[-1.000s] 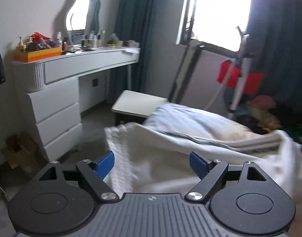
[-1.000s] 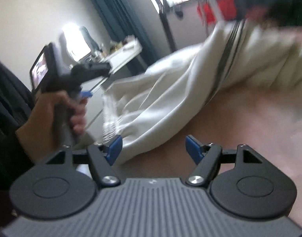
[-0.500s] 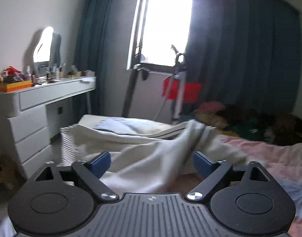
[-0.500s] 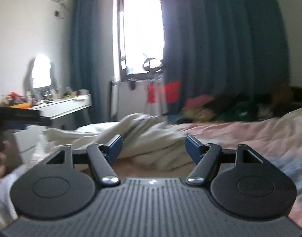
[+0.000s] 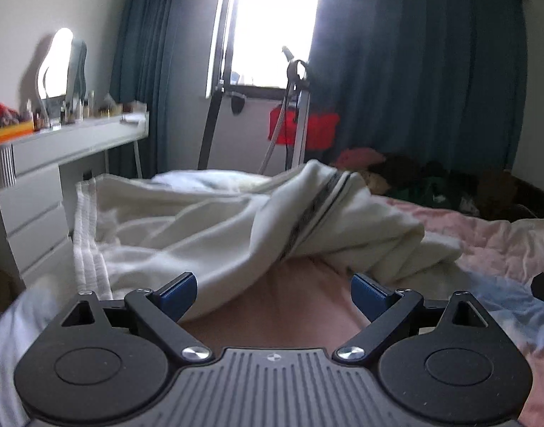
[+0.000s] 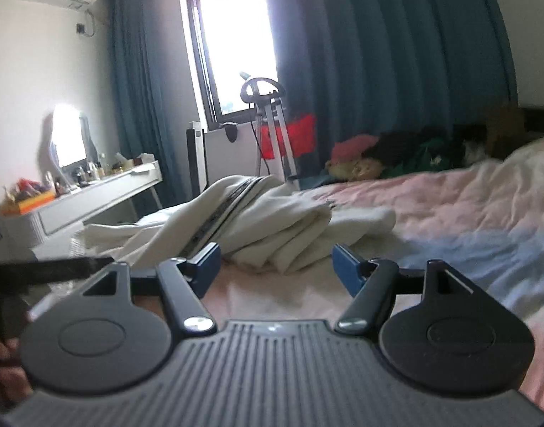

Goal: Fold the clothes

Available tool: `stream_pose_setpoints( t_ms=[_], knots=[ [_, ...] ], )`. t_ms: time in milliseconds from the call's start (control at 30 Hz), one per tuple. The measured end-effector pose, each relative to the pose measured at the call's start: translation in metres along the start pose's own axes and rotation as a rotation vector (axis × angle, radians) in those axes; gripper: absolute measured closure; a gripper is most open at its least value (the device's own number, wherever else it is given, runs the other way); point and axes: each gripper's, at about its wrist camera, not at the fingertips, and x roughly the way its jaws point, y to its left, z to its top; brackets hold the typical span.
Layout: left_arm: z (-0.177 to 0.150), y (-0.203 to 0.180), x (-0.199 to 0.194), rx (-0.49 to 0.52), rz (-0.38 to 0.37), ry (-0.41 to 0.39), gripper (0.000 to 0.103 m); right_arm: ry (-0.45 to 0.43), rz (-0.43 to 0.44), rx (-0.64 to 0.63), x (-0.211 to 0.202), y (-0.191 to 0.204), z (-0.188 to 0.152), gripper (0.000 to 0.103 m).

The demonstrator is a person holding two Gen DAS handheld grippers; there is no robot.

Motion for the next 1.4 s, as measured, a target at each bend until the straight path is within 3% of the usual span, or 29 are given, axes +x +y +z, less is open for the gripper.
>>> stream_pose_setpoints(
  t_ms=[333, 467, 633, 733, 1000, 1167, 1200, 1233, 1267, 1400],
  knots=[
    [-0.004, -0.015, 0.018, 0.064, -0.014, 0.054, 0.008, 0.023, -0.018, -0.008, -0.002, 0.002, -0.004, 0.031],
    [0.007, -0.026, 0.044, 0.141, -0.065, 0.077, 0.008, 0.028, -0.036, 0.003, 0.0, -0.005, -0.003, 0.031],
    [0.029, -0.026, 0.098, 0.133, -0.045, 0.055, 0.008, 0.056, -0.066, 0.03, 0.009, -0.016, -0.005, 0.031],
    [0.047, -0.025, 0.138, 0.067, -0.01, 0.063, 0.008, 0.089, -0.069, 0.076, 0.02, -0.025, -0.007, 0.031],
    [0.101, -0.021, 0.228, -0.159, -0.03, -0.015, 0.013, 0.134, -0.06, 0.176, 0.057, -0.046, -0.023, 0.031],
    [0.133, -0.023, 0.292, -0.23, -0.061, 0.033, 0.035, 0.185, -0.069, 0.248, 0.081, -0.063, -0.036, 0.031],
    [0.136, -0.023, 0.3, -0.225, -0.079, 0.048, 0.052, 0.19, -0.071, 0.264, 0.086, -0.067, -0.039, 0.031],
    [0.14, -0.024, 0.308, -0.221, -0.097, 0.063, 0.081, 0.193, -0.074, 0.273, 0.091, -0.07, -0.042, 0.031],
    [0.143, -0.024, 0.316, -0.216, -0.115, 0.078, 0.092, 0.201, -0.081, 0.274, 0.098, -0.072, -0.045, 0.031],
    [0.146, -0.029, 0.295, -0.165, -0.187, 0.058, 0.1, 0.229, -0.11, 0.278, 0.121, -0.075, -0.055, 0.031]
  ],
)
